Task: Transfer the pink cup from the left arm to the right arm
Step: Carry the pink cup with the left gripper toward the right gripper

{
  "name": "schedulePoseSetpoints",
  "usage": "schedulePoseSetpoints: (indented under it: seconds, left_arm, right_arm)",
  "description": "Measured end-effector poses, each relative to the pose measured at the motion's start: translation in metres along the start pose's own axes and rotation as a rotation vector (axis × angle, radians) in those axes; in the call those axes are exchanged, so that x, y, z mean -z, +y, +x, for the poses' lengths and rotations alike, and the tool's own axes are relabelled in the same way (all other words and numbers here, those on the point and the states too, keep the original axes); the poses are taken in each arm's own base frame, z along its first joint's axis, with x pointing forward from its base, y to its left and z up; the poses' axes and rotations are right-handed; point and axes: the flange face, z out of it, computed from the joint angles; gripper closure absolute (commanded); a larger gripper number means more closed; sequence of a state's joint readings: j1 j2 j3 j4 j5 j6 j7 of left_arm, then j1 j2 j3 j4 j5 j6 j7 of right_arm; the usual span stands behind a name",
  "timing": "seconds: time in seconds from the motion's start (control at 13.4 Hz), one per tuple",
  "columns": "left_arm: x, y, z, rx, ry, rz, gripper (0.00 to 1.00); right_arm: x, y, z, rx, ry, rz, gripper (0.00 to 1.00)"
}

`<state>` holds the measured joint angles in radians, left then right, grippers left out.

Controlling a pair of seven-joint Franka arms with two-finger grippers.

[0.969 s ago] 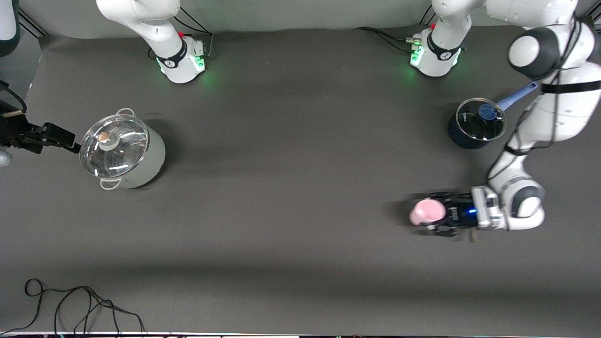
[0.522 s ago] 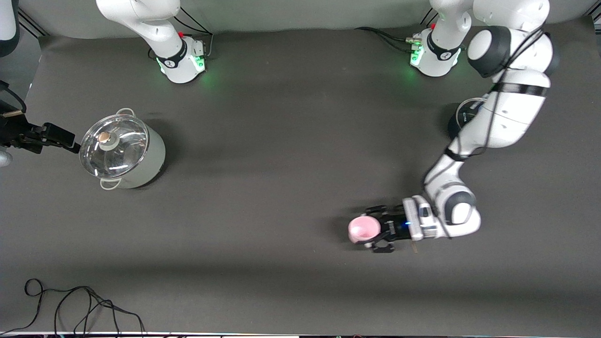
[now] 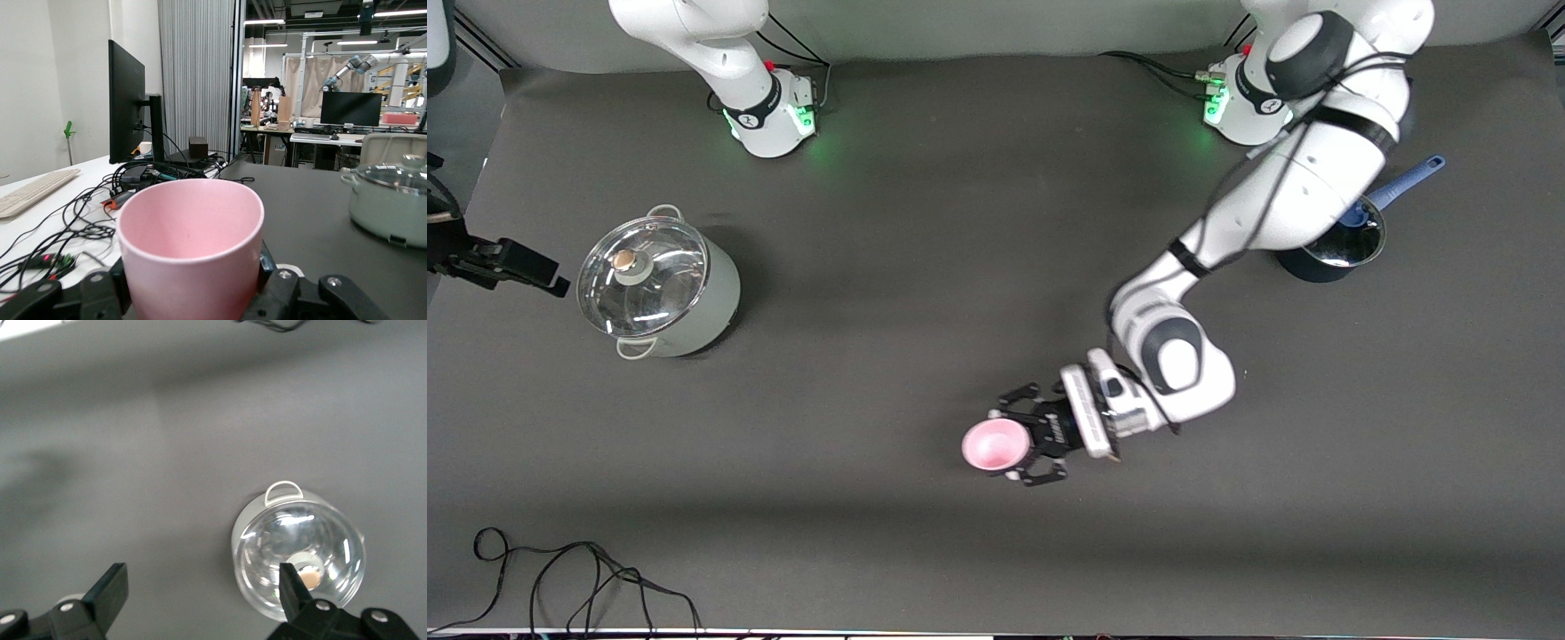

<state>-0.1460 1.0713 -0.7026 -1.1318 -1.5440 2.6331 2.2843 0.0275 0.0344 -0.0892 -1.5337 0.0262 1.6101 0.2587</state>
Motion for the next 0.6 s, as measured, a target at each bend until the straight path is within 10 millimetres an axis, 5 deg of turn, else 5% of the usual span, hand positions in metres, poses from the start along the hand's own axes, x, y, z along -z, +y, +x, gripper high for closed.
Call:
schedulePoseSetpoints:
  seconds: [0.3, 0.6]
  left_arm:
    - [-0.06, 0.062, 0.066, 0.036, -0.012, 0.071, 1.0]
    - [-0.102, 0.138, 0.111, 0.039, -0.014, 0.098, 1.0]
  right_arm:
    - [0.026, -0.01, -0.004, -0.333, 0.046, 0.027, 0.0]
    - [0.036, -0.077, -0.022, -0.437, 0.048, 0.067, 0.0]
